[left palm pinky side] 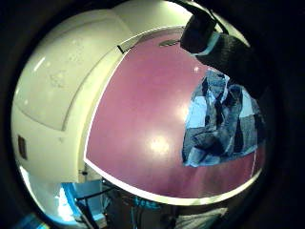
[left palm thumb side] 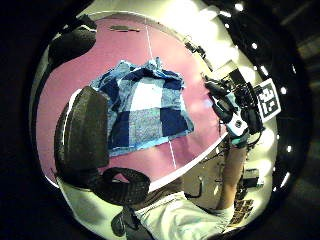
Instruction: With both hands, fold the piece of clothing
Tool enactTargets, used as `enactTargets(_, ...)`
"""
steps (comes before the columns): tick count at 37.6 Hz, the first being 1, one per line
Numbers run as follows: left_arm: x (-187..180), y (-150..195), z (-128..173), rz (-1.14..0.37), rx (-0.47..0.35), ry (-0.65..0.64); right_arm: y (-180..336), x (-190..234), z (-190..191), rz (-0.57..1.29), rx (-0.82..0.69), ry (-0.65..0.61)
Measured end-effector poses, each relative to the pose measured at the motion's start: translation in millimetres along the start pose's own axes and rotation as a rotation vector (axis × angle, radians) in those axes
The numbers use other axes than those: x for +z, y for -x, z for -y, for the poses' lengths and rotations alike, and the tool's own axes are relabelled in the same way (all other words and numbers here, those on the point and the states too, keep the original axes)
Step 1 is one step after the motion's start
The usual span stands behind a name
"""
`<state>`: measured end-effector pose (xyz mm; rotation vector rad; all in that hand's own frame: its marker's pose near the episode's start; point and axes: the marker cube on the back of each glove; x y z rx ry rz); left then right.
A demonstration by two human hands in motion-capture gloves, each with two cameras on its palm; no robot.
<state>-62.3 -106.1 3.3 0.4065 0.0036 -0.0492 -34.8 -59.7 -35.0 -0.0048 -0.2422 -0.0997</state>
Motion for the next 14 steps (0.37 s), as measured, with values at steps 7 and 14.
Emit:
enactTargets(7,1,-28,2,0.021,0.047,0.015,-53,6,5,-0.279,0.152,-0.071)
enactTargets(14,9,-51,-19,-0.084,0.076,0.151,-64,15,7,-0.243,0.135,-0.118)
